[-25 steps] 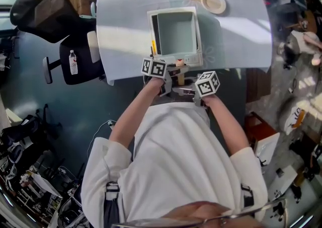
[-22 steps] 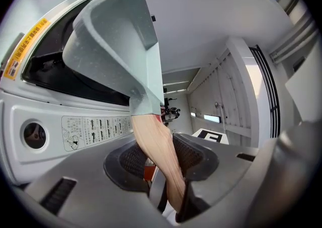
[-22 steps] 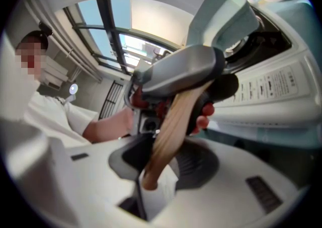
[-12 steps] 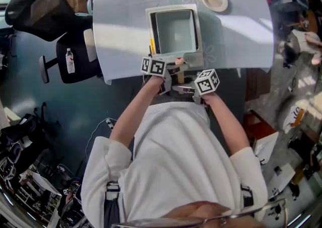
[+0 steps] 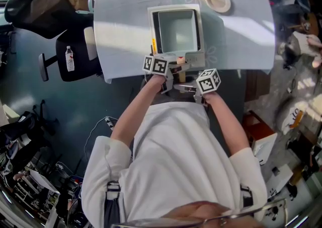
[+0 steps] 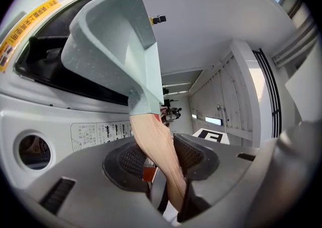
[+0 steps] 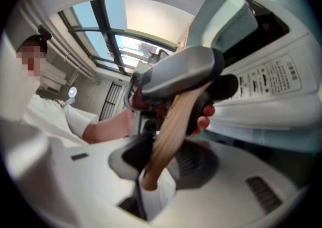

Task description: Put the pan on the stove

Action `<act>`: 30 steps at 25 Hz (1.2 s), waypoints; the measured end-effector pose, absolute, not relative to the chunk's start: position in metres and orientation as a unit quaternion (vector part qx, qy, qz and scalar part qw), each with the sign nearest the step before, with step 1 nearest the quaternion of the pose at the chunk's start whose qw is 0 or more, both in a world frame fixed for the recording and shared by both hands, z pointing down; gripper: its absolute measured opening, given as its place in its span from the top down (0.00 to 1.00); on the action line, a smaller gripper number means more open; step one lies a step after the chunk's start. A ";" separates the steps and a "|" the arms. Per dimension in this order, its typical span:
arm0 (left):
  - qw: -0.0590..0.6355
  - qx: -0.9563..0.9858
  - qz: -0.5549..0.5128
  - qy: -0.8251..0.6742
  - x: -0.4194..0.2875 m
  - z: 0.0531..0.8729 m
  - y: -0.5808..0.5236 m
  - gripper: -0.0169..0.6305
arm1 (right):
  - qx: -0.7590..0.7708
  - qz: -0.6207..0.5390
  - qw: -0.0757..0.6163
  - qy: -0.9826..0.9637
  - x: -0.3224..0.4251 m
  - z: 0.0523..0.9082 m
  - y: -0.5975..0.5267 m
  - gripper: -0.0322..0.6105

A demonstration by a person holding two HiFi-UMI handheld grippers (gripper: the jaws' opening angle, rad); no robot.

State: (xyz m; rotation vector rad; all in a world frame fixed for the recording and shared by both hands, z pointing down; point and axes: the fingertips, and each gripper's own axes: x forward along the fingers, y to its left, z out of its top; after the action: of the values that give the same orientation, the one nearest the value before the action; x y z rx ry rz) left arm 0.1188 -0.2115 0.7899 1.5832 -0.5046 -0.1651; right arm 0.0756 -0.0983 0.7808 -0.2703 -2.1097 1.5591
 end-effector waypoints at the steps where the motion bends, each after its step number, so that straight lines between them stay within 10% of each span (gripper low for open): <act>1: 0.672 0.702 -0.073 -0.224 0.119 0.790 -0.211 0.69 | -0.099 0.573 0.249 -0.774 0.075 0.781 -0.099 0.72; 30: 0.638 0.687 -0.052 -0.343 0.060 0.773 -0.185 0.52 | 0.070 0.508 0.258 -0.819 0.114 0.775 -0.148 0.55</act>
State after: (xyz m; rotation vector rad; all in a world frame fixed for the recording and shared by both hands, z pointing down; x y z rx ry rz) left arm 0.0597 -0.1848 0.7728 1.5693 -0.7834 -0.1180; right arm 0.1138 -0.1484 0.7748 0.1890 -2.2205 1.3772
